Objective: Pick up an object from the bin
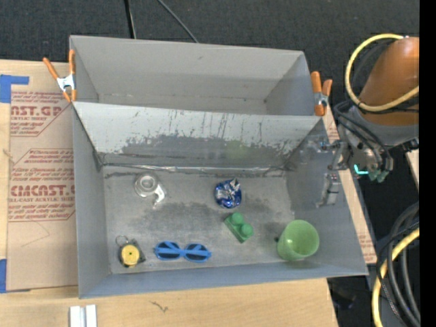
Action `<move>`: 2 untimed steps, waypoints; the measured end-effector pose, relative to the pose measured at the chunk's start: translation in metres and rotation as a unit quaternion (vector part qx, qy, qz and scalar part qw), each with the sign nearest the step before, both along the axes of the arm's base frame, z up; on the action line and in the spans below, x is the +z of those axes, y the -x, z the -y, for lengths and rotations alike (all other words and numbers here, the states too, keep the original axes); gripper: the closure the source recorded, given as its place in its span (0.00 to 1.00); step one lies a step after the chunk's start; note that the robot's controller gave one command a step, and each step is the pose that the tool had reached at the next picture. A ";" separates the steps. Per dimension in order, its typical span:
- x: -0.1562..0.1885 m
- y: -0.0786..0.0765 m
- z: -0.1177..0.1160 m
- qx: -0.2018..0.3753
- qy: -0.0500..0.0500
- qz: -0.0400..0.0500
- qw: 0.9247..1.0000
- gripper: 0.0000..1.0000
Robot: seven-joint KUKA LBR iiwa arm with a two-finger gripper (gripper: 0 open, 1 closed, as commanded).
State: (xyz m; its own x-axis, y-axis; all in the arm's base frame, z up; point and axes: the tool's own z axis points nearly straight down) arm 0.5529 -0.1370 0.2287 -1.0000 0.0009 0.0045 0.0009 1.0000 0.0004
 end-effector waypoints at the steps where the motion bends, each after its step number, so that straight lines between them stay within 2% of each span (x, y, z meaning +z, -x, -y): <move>1: -0.158 0.065 -0.017 0.212 0.002 0.012 0.977 0.00; 2: -0.128 0.065 0.017 0.127 0.000 0.004 0.992 0.00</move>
Offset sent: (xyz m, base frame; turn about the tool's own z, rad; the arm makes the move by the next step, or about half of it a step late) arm -0.0706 0.0156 -0.1587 -0.4256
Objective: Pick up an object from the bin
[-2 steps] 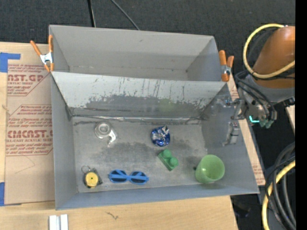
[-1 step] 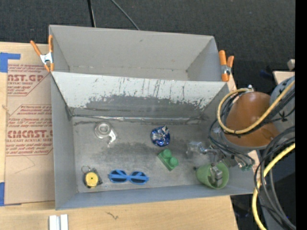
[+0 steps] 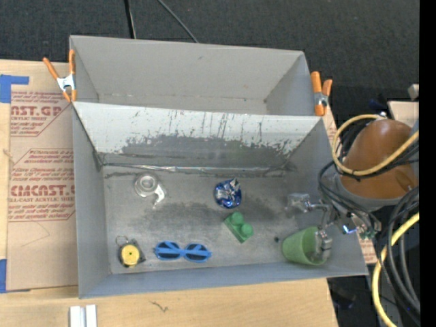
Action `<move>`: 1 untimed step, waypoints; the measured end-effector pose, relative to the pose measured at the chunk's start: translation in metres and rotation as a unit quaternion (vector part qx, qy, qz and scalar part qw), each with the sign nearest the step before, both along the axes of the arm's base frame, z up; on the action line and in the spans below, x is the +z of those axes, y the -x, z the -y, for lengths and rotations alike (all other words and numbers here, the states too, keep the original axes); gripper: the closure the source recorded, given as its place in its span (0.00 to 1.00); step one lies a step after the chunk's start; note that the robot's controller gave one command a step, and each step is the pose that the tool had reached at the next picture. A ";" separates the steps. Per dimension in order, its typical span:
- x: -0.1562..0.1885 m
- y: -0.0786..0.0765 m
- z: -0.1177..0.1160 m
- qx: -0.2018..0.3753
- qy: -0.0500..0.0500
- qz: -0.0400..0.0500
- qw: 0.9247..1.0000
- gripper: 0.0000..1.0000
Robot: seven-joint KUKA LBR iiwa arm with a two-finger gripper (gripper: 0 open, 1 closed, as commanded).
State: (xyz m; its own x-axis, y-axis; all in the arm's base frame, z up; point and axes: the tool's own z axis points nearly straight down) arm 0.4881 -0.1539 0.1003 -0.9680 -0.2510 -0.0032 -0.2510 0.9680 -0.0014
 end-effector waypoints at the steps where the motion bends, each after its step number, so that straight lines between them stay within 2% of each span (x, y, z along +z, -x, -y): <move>1: -0.001 0.005 -0.018 0.145 -0.001 -0.002 0.989 0.00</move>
Offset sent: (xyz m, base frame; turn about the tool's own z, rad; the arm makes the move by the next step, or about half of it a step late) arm -0.0058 0.0161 -0.0003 -0.2893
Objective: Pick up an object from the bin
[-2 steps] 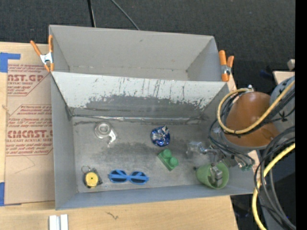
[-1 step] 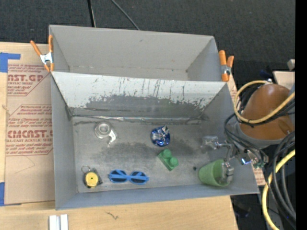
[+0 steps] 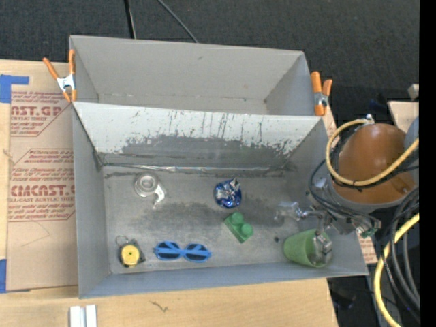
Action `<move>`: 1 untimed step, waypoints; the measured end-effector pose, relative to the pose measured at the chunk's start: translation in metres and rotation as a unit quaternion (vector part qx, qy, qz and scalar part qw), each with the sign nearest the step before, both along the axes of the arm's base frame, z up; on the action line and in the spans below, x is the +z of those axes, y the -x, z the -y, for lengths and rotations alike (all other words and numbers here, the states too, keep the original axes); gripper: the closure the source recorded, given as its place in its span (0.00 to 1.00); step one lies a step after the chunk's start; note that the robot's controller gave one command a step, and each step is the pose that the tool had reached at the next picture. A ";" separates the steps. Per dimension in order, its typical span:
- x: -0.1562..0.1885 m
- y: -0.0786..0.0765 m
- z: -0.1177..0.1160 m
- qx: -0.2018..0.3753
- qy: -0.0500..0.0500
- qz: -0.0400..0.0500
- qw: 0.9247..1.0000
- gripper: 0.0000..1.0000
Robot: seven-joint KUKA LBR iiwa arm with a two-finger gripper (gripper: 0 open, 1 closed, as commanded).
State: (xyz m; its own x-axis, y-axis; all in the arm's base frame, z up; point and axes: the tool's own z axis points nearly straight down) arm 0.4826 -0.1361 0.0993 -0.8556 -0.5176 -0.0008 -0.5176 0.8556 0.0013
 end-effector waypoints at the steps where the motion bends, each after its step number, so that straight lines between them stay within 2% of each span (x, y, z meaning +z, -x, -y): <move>1: -0.029 -0.002 -0.009 0.153 -0.001 0.006 0.988 0.00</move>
Offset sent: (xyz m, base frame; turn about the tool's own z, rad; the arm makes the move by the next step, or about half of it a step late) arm -0.0020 0.0042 -0.0293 -0.3049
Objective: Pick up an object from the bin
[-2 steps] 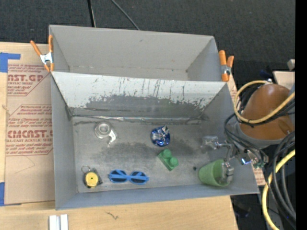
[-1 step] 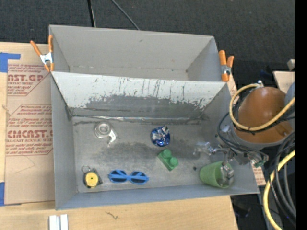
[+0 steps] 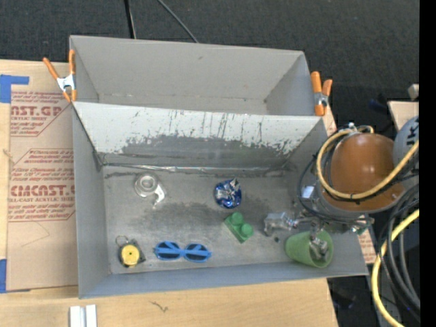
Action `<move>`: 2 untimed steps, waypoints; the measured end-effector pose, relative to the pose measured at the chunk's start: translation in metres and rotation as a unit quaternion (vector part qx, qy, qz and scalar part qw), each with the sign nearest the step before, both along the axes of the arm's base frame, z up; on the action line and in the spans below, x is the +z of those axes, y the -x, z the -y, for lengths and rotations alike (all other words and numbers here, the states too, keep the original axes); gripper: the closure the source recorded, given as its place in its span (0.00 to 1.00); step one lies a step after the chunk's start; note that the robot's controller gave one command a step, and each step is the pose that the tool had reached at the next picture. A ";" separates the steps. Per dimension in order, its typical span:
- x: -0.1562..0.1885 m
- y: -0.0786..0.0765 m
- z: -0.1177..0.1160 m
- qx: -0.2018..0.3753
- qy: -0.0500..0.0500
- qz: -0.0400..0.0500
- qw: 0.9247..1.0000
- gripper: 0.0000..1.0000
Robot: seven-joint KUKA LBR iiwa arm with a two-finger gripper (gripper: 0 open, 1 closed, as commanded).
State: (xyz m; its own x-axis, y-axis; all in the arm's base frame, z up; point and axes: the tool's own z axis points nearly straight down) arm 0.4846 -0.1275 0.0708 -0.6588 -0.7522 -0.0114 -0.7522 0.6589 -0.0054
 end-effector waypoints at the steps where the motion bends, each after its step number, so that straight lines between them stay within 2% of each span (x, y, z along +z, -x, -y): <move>1: 0.001 -0.002 -0.002 0.000 0.001 -0.003 1.000 0.00; 2: 0.000 -0.001 -0.001 0.000 0.002 -0.005 1.000 1.00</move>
Offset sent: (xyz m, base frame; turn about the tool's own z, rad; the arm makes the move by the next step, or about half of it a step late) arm 0.0000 0.0000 0.0000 0.0000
